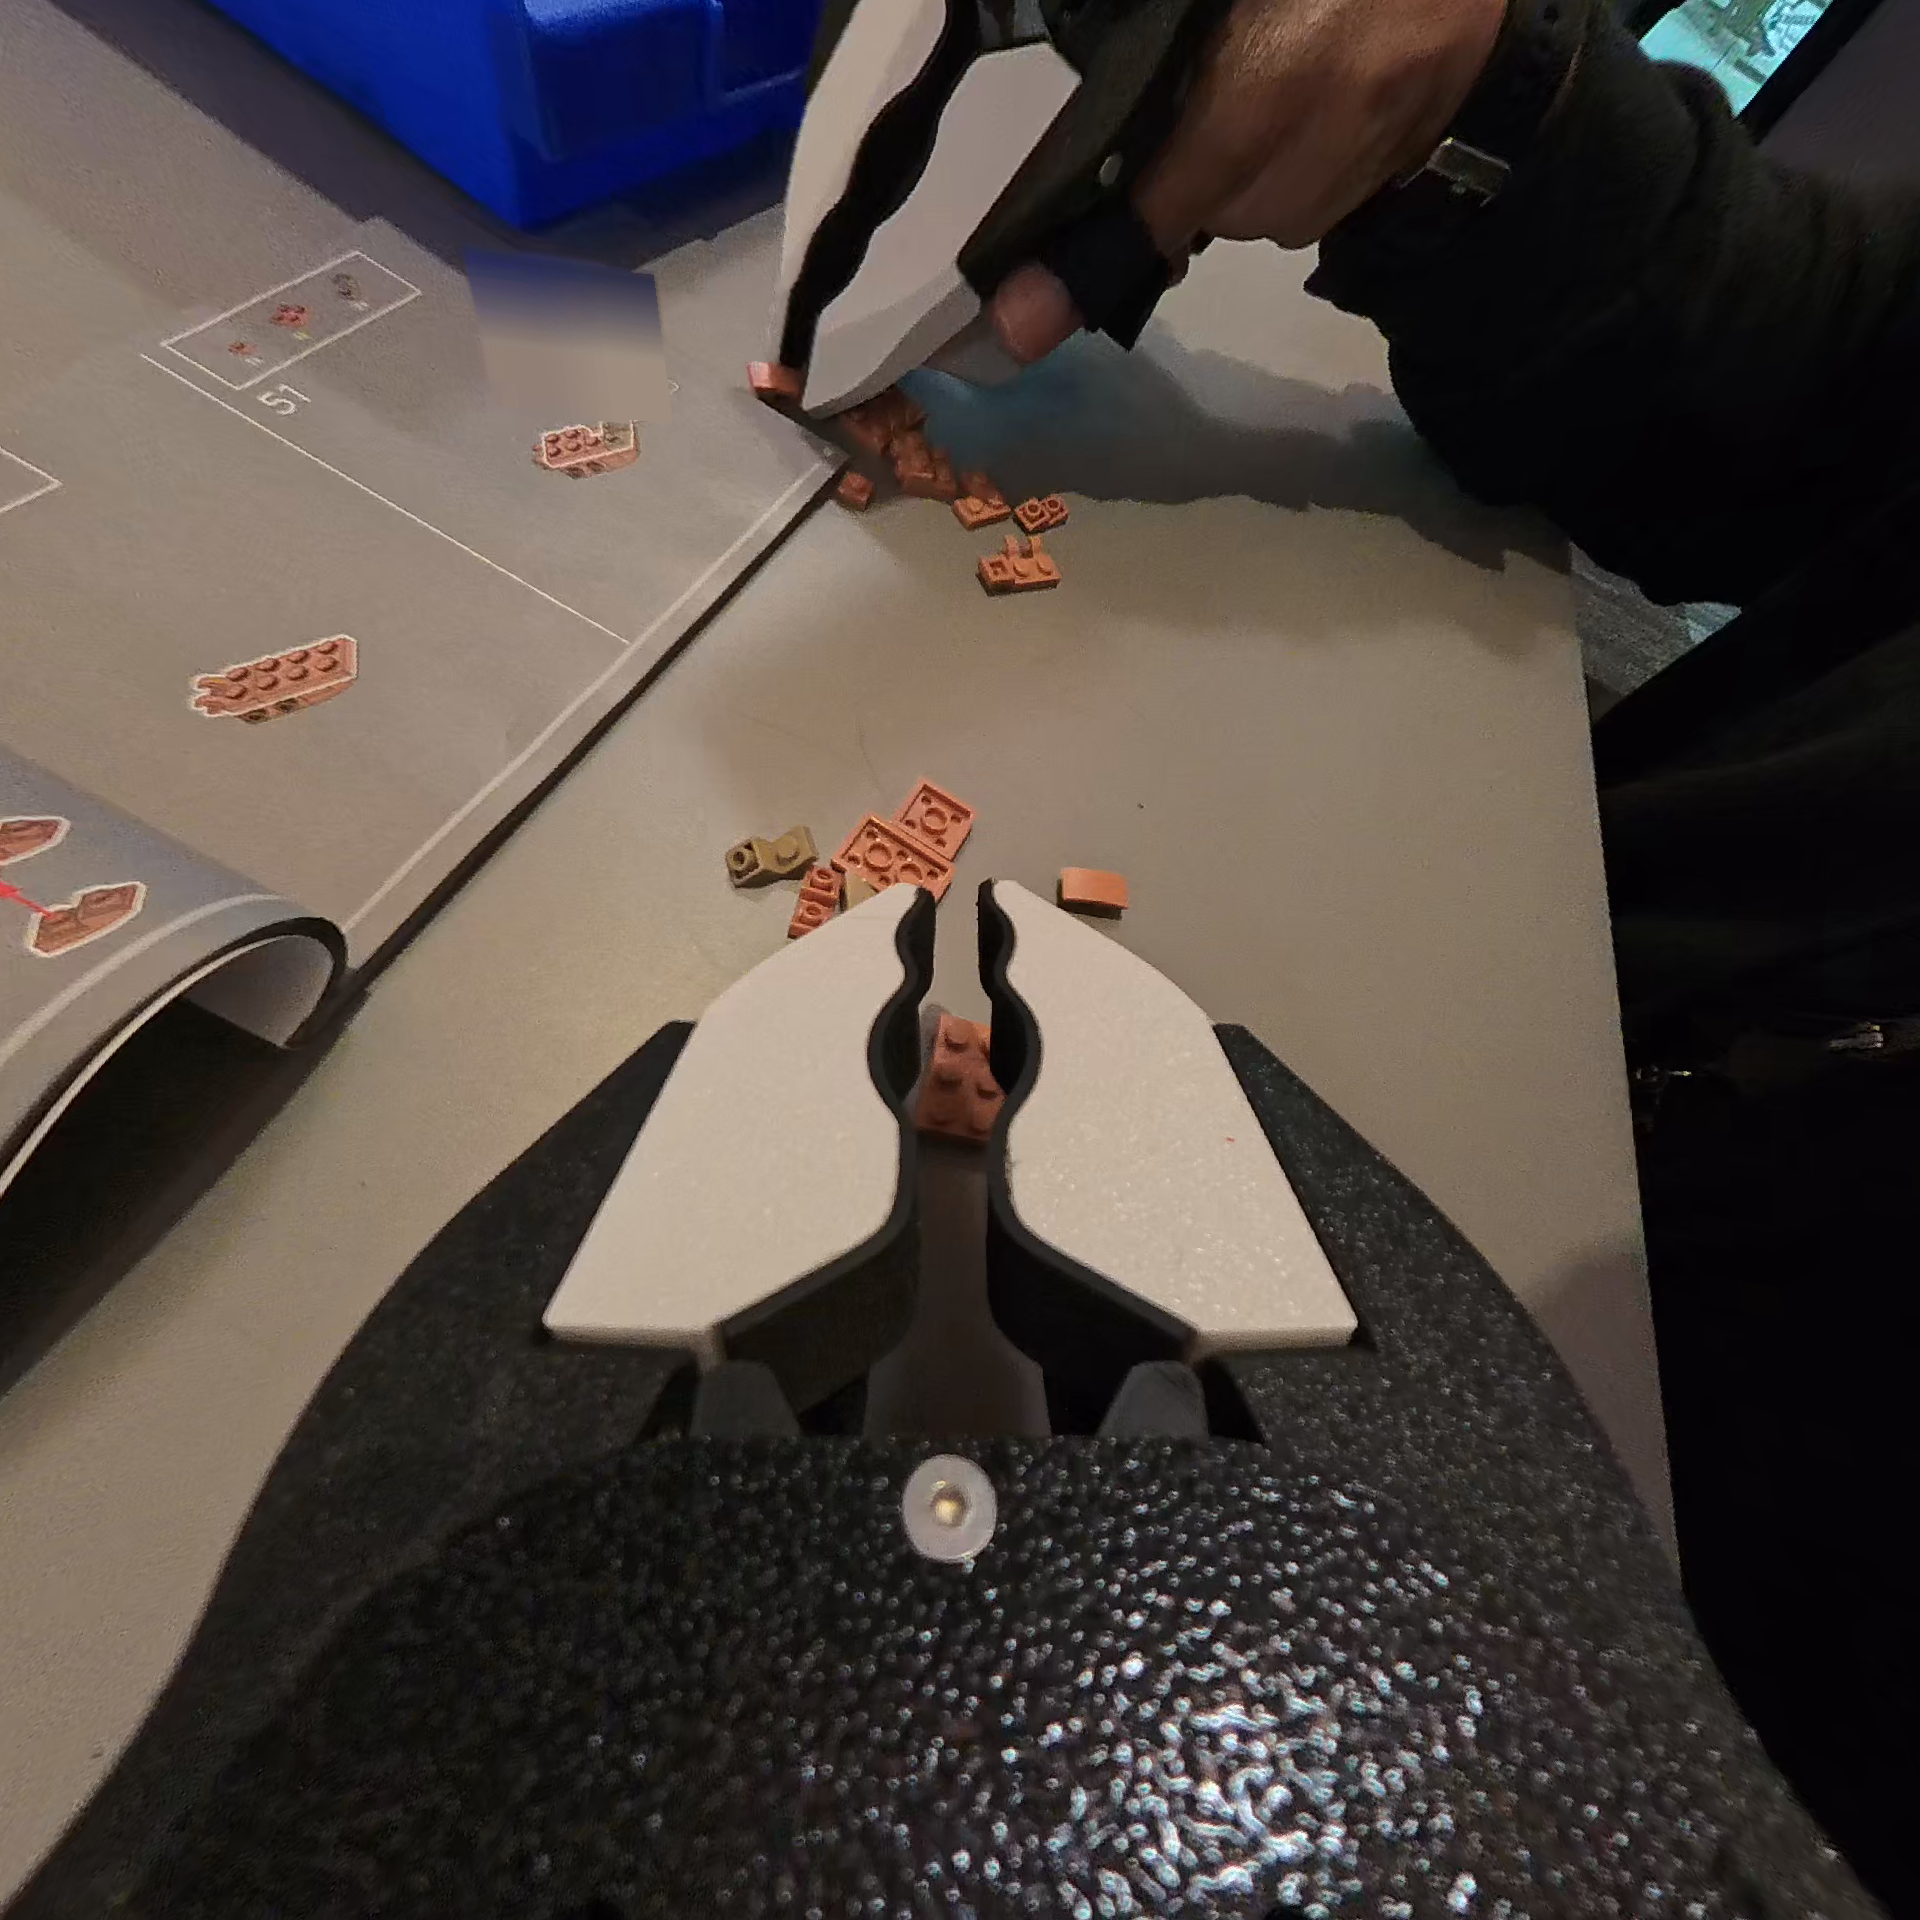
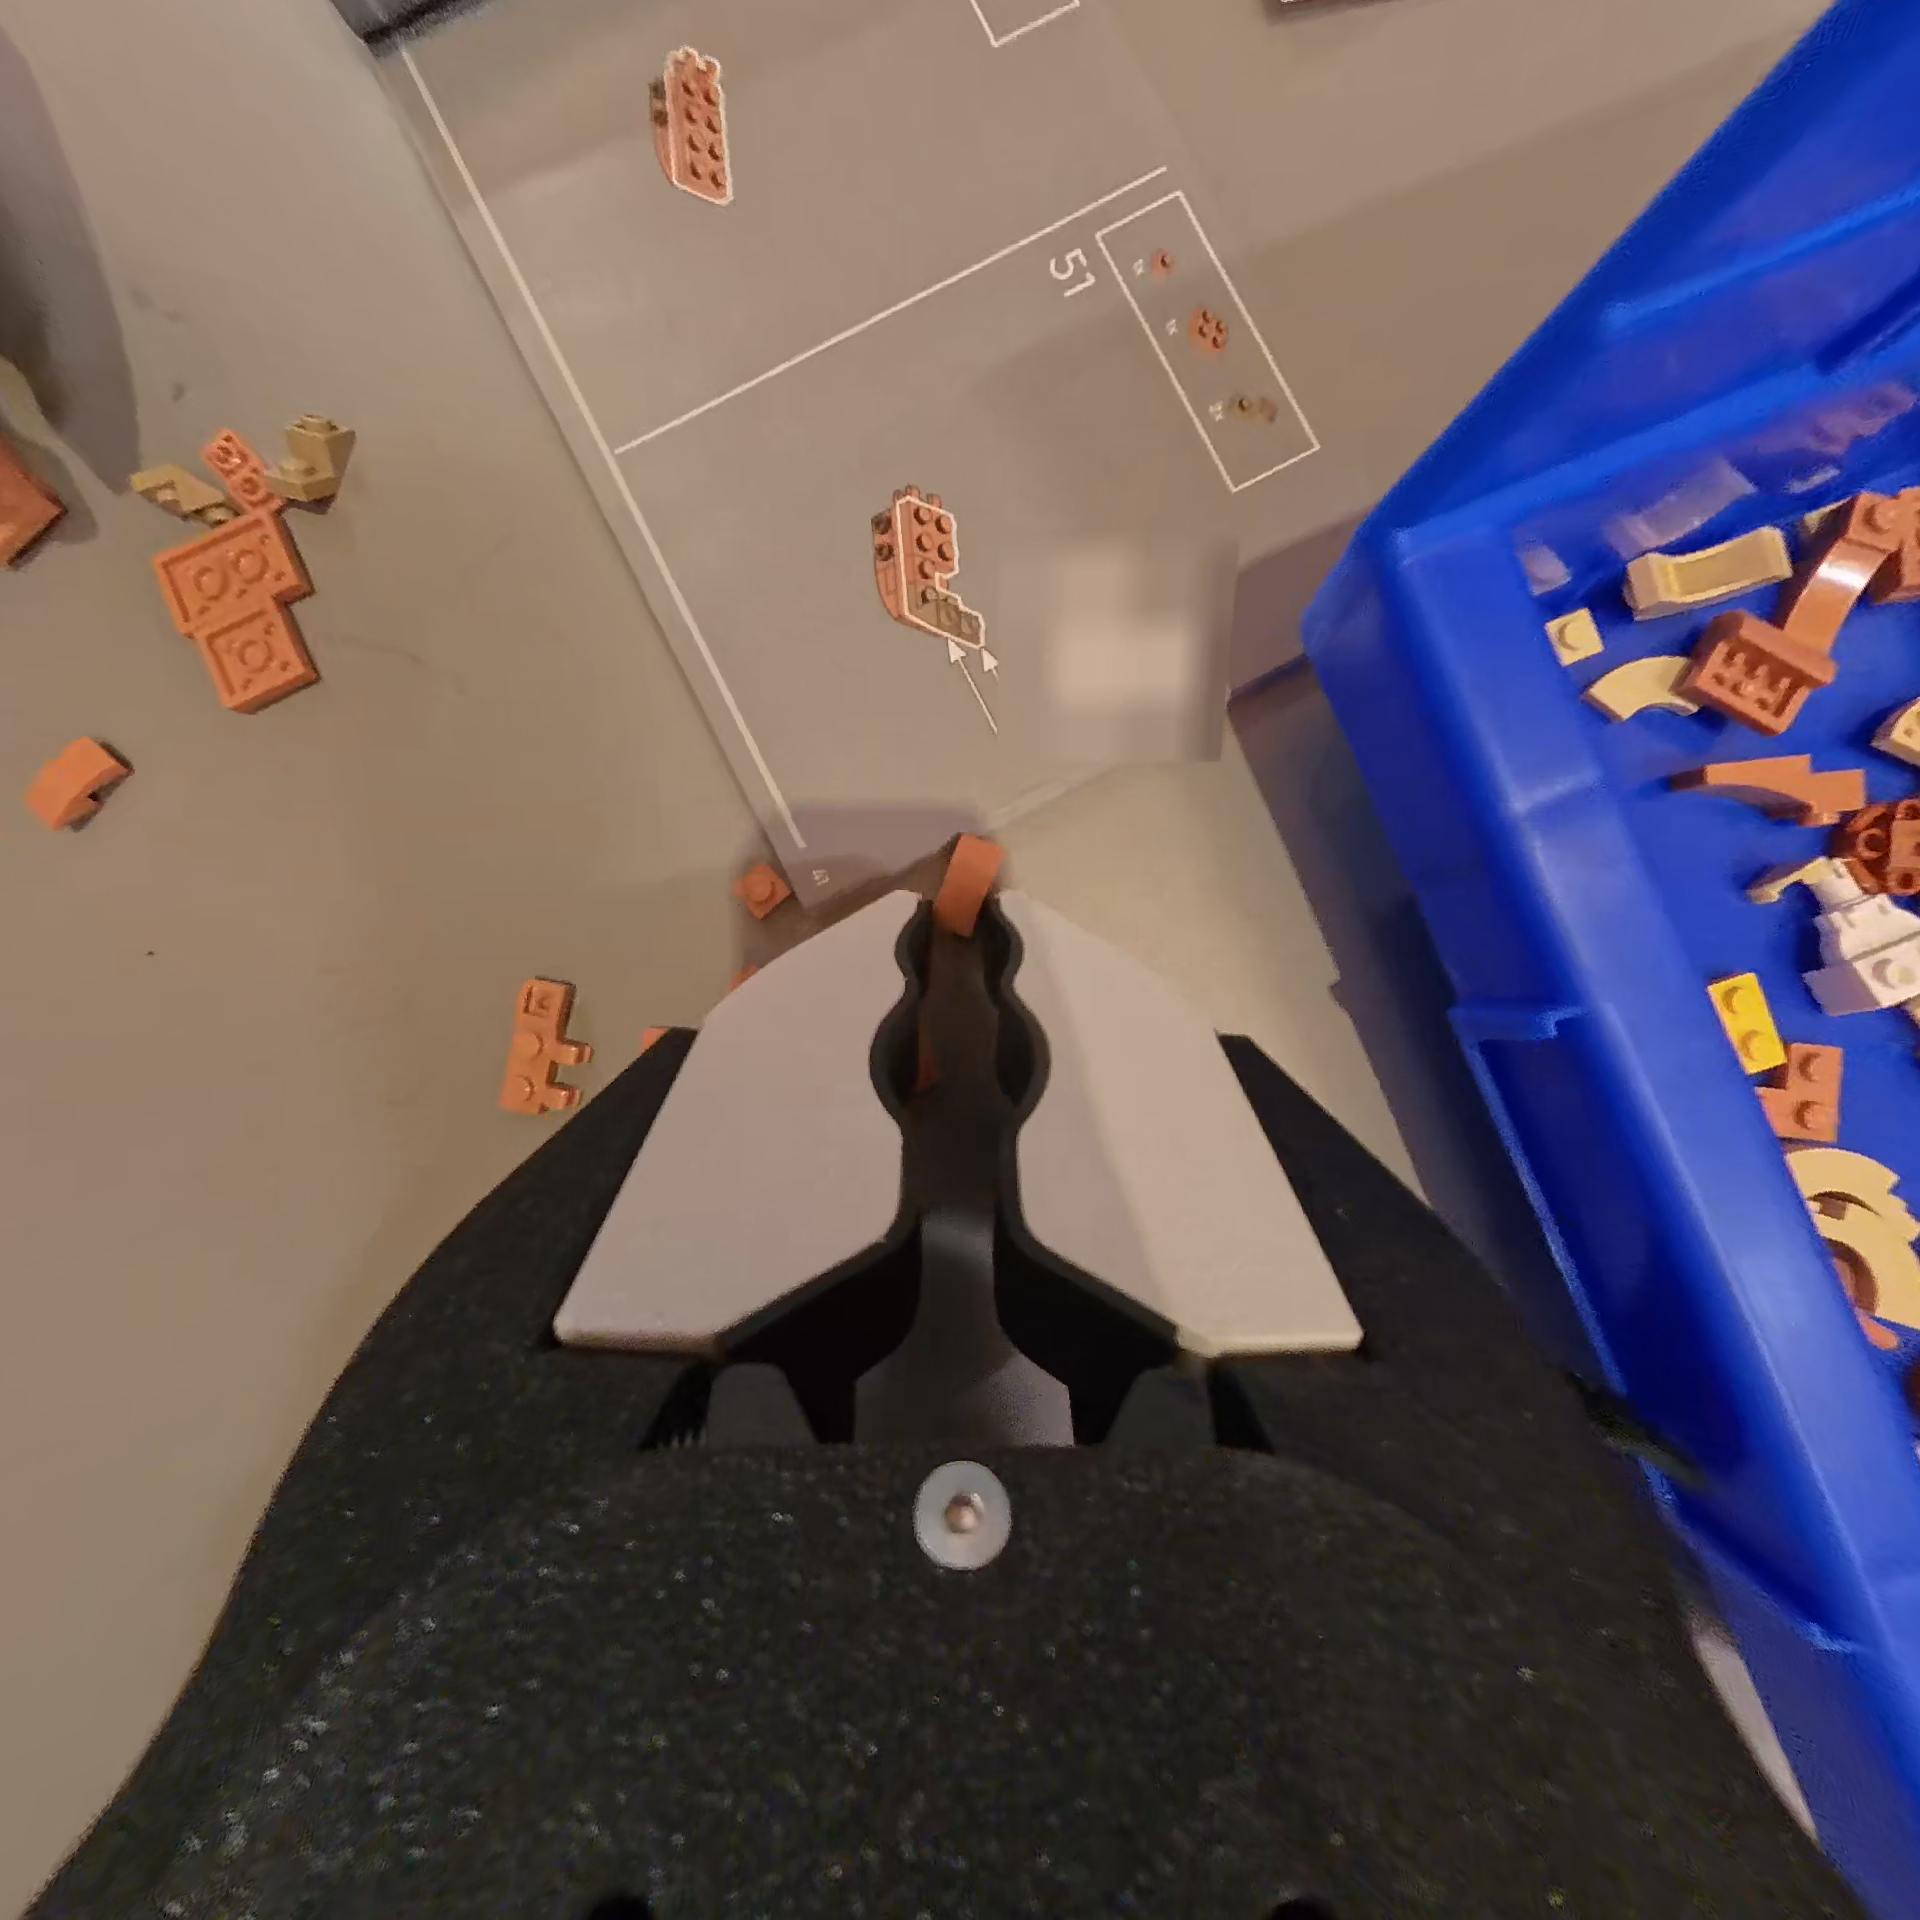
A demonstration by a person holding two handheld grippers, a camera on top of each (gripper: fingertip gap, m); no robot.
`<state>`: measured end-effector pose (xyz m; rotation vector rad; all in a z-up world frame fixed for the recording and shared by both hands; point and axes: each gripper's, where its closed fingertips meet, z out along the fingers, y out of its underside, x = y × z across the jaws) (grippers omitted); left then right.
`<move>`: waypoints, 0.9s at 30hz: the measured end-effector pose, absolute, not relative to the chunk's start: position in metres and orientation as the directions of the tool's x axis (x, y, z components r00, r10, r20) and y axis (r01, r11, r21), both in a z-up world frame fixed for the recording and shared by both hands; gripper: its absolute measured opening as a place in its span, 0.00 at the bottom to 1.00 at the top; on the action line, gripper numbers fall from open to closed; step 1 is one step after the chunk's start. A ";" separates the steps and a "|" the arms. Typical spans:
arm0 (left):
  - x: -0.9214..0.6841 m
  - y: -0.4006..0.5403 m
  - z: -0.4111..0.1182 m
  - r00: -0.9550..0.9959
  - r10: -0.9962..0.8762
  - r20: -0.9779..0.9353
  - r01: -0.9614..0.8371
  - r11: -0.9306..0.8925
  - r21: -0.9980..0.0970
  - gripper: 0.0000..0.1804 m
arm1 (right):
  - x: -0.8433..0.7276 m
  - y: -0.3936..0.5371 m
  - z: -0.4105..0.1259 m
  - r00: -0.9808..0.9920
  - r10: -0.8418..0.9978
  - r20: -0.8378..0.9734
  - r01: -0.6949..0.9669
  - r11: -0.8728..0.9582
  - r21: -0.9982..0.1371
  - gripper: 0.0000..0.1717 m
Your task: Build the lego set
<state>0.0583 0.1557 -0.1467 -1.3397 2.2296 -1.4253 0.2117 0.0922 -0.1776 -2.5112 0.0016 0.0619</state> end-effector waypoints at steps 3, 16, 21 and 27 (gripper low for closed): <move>0.059 0.156 -0.147 -0.582 -0.759 0.293 -0.584 0.139 -0.800 0.04 | 0.207 0.091 -0.171 0.995 0.036 -0.089 -0.028 -0.781 -0.624 0.05; 0.065 0.139 -0.094 -0.693 -0.721 -0.030 -0.170 0.204 -0.964 0.10 | 0.065 0.127 -0.087 0.628 0.539 -0.561 -0.279 -0.517 -0.809 0.05; 0.065 0.142 -0.078 -0.684 -0.730 -0.011 -0.110 0.118 -0.987 0.12 | 0.063 0.136 -0.075 0.671 0.569 -0.476 -0.301 -0.377 -0.876 0.05; 0.065 0.149 -0.058 -0.705 -0.659 0.263 -0.175 -0.198 -0.964 0.11 | 0.071 0.142 -0.061 0.772 0.542 -0.332 -0.267 -0.197 -0.943 0.05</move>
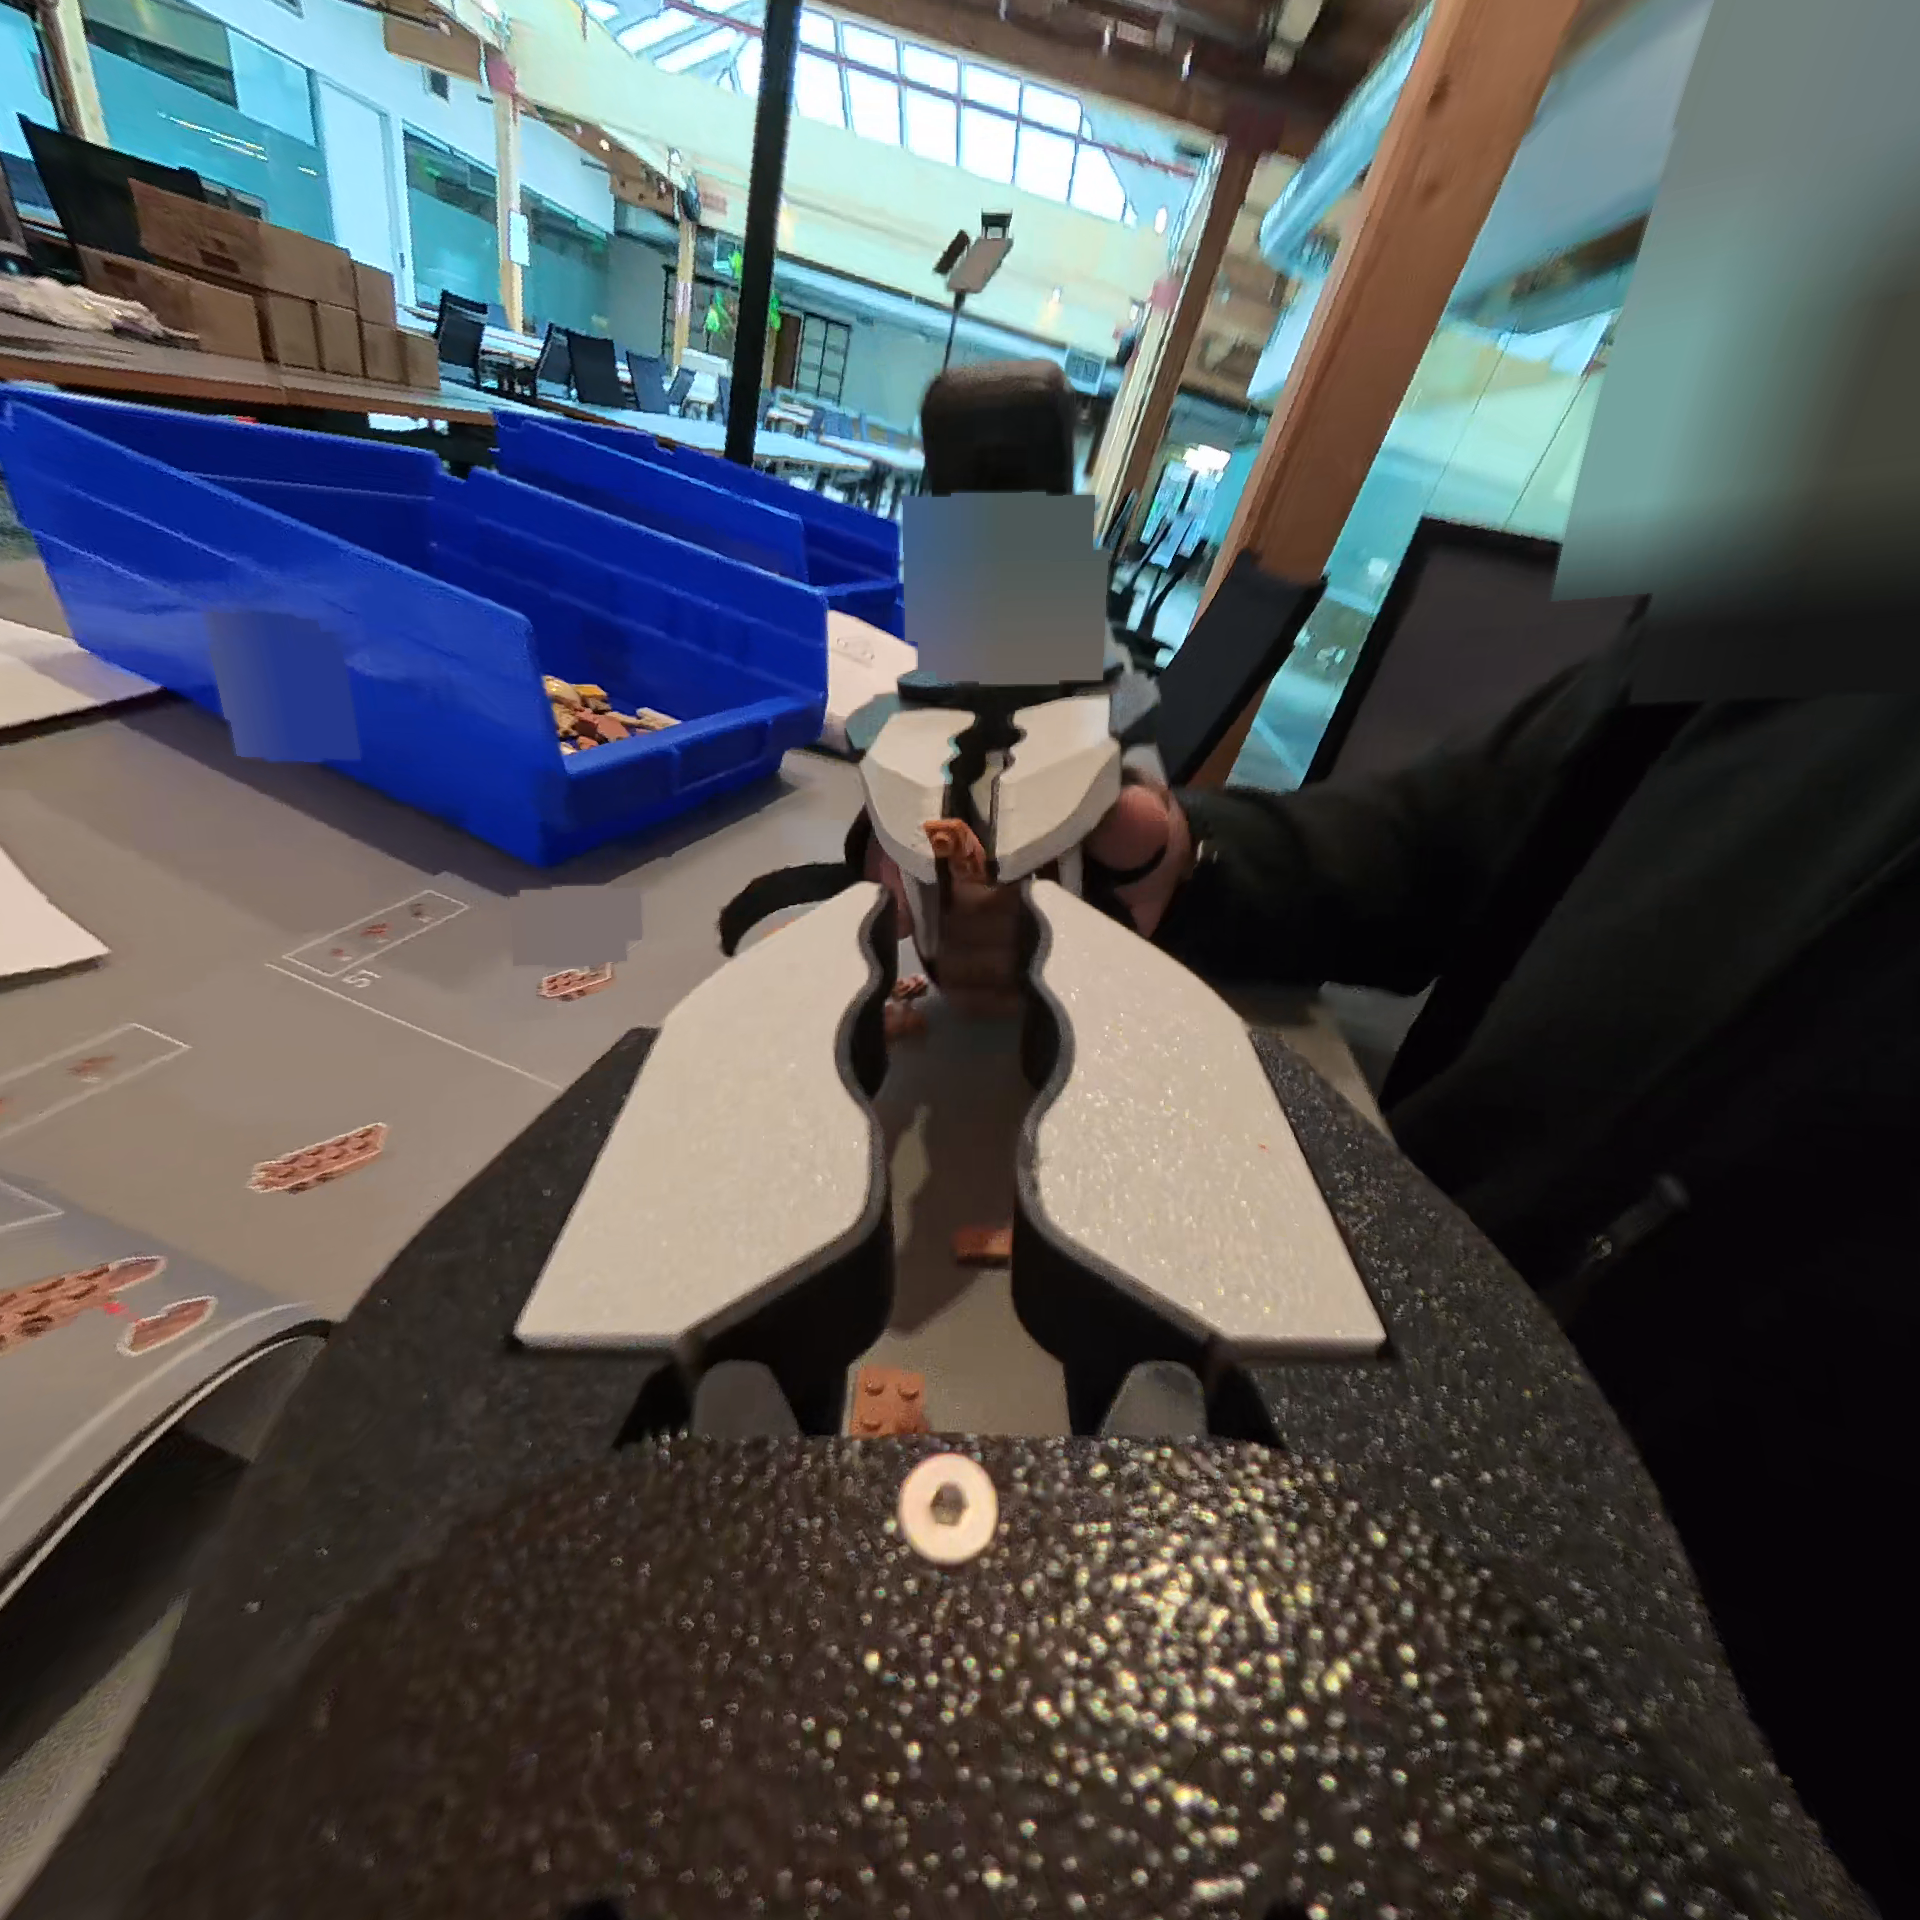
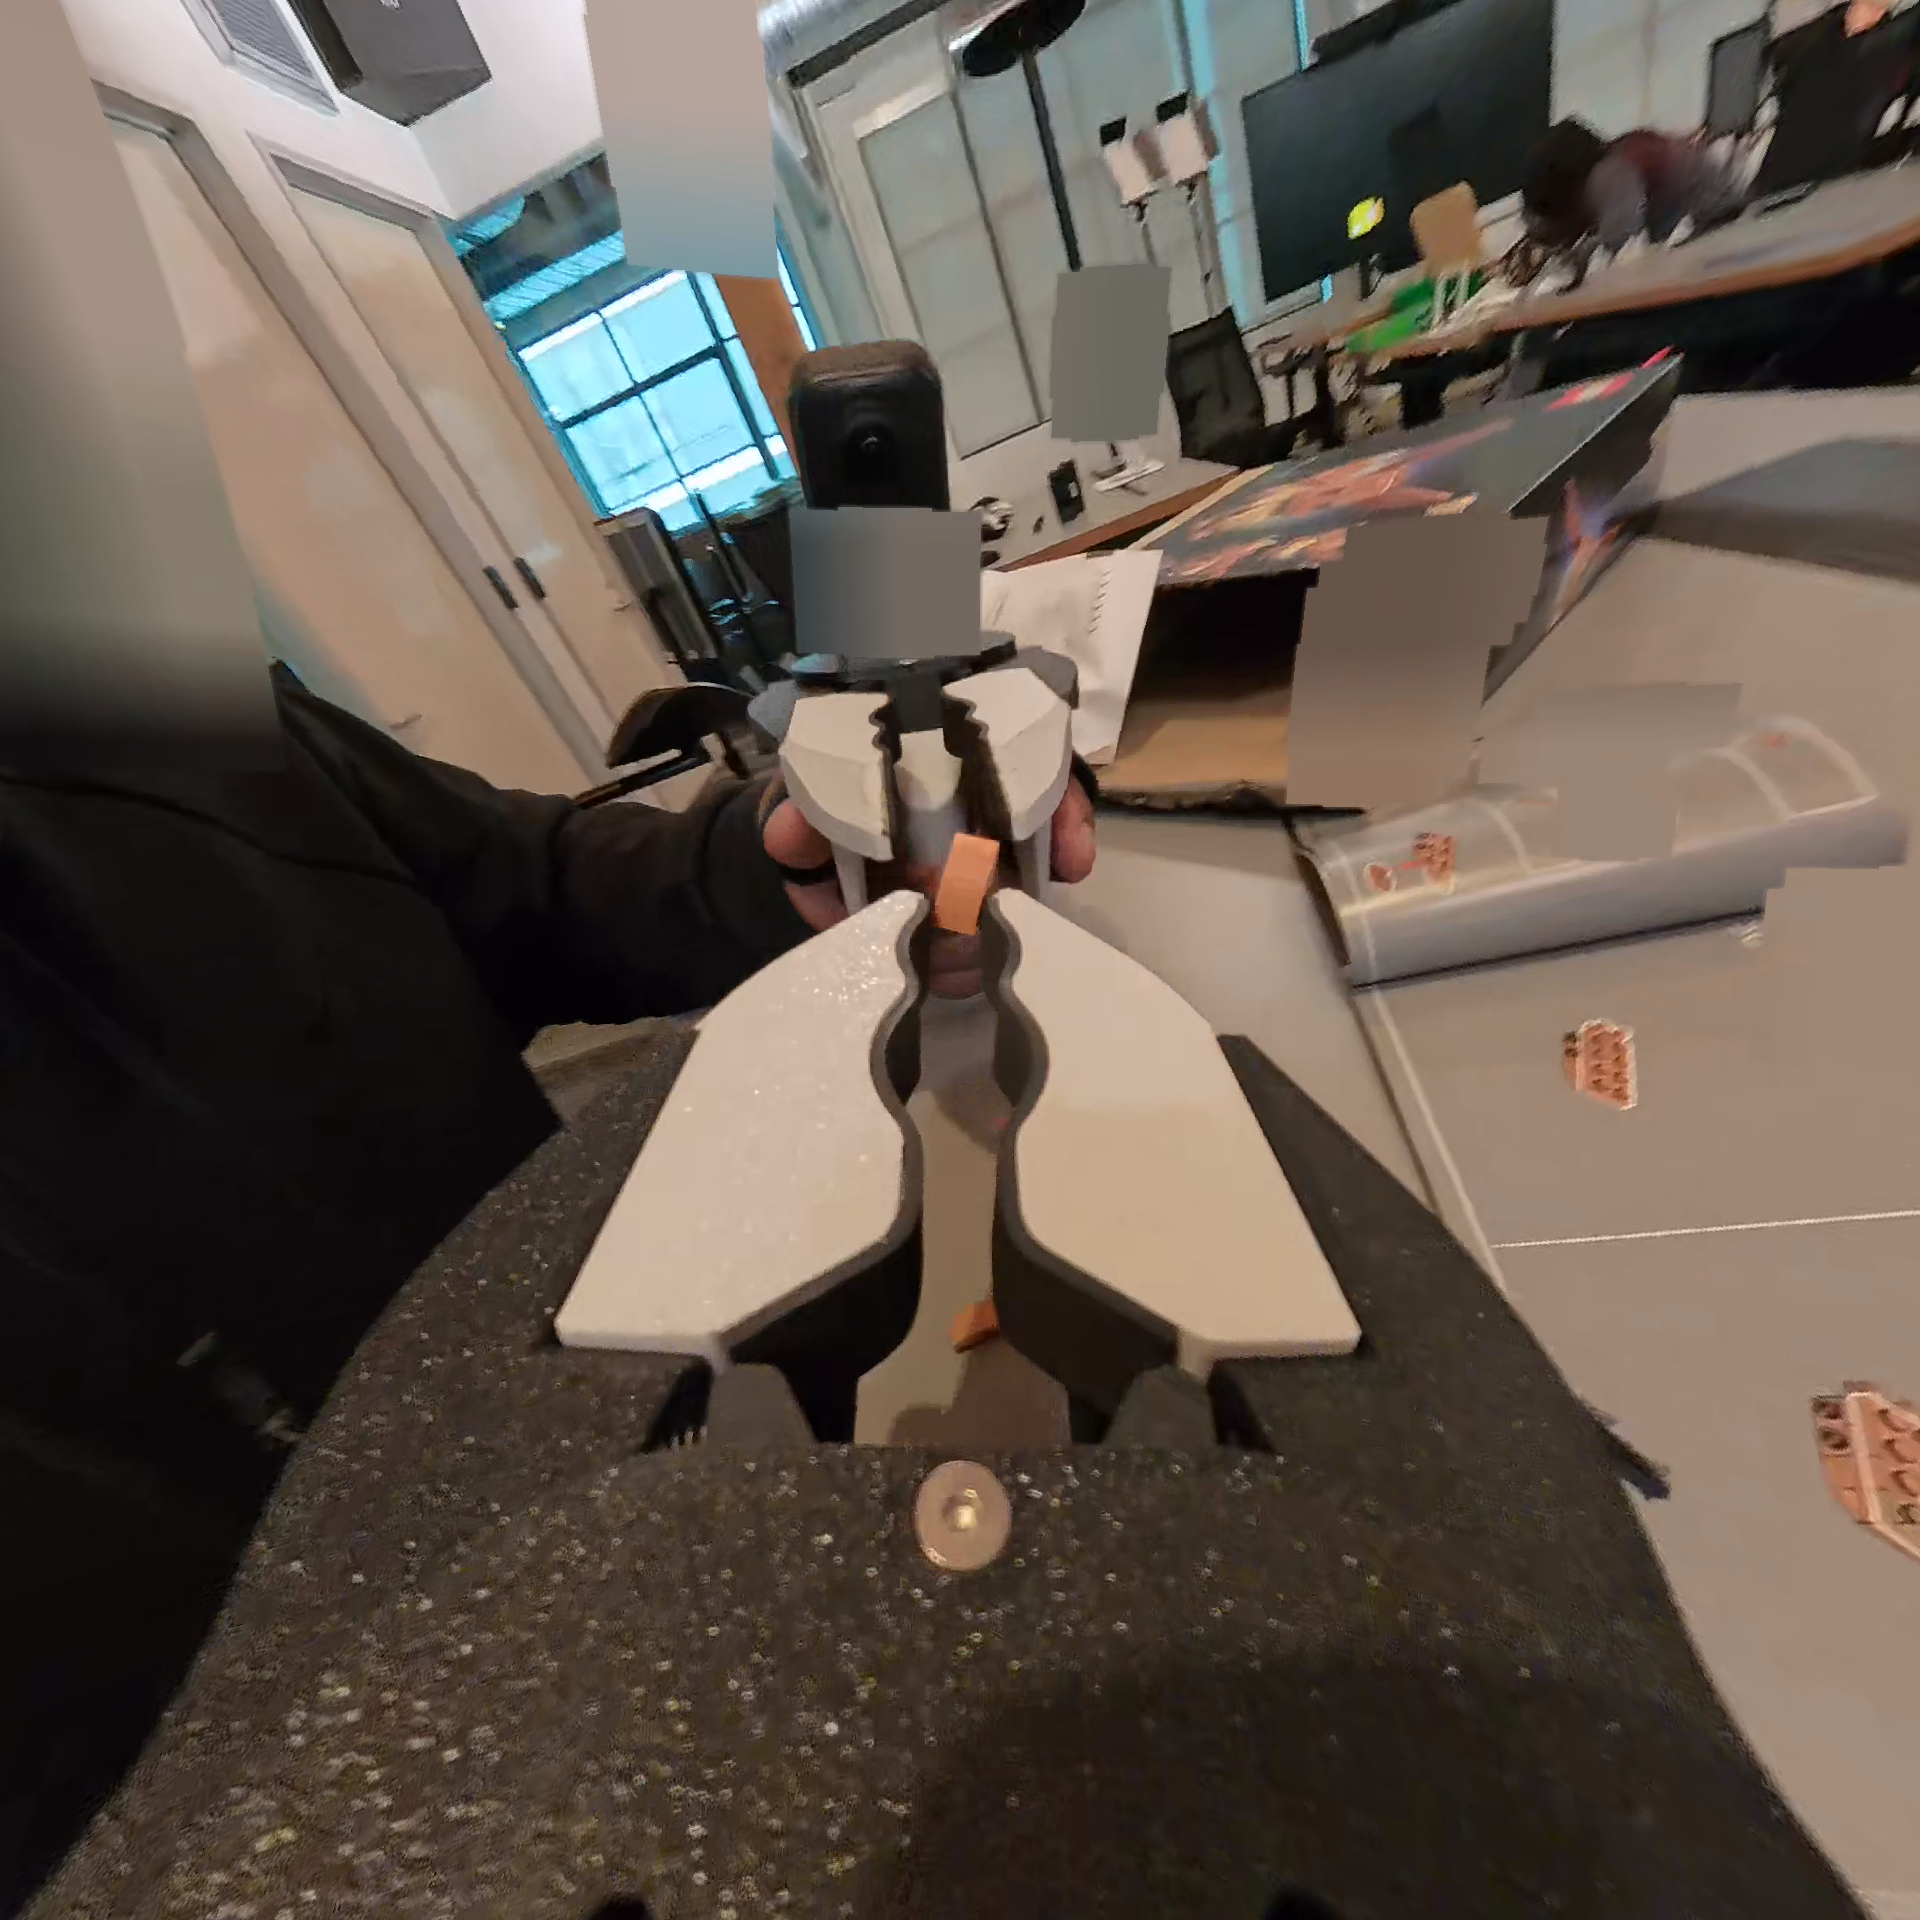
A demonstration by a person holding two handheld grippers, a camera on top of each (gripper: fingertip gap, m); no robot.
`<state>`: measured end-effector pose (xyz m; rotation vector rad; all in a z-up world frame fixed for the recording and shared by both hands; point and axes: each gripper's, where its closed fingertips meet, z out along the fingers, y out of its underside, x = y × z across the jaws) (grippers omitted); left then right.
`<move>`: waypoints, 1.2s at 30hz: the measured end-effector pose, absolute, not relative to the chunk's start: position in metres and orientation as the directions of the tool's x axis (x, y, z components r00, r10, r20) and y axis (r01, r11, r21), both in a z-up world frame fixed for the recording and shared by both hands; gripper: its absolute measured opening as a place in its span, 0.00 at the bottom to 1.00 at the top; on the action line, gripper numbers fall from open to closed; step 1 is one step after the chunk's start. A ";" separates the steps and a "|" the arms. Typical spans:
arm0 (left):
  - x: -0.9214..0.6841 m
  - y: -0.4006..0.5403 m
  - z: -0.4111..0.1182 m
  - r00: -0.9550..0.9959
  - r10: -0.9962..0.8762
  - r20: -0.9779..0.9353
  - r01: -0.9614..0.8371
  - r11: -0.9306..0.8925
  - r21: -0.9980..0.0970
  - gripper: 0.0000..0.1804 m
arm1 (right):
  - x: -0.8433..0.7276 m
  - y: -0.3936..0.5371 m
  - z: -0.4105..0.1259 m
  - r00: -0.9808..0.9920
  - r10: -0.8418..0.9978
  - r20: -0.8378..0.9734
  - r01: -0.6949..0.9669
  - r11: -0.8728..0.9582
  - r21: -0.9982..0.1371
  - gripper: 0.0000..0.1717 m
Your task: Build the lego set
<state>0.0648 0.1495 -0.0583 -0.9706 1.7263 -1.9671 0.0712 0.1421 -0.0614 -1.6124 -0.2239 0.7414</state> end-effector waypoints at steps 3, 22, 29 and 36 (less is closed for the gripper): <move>0.066 0.149 -0.052 -0.712 -0.627 0.315 -0.171 -0.280 -0.945 0.11 | 0.066 0.146 -0.062 0.816 0.522 -0.247 -0.202 -0.143 -0.969 0.05; 0.059 0.137 -0.052 -0.752 -0.607 0.256 -0.132 -0.241 -0.961 0.04 | 0.052 0.145 -0.059 0.832 0.541 -0.119 -0.129 -0.020 -0.991 0.05; 0.059 0.139 -0.061 -0.716 -0.696 0.065 -0.071 -0.020 -0.997 0.03 | 0.053 0.149 -0.070 0.852 0.515 -0.096 -0.061 -0.084 -0.995 0.06; 0.061 0.145 -0.079 -0.630 -0.729 -0.269 -0.036 0.373 -0.927 0.03 | 0.060 0.147 -0.080 0.874 0.452 0.178 0.248 -0.098 -0.964 0.11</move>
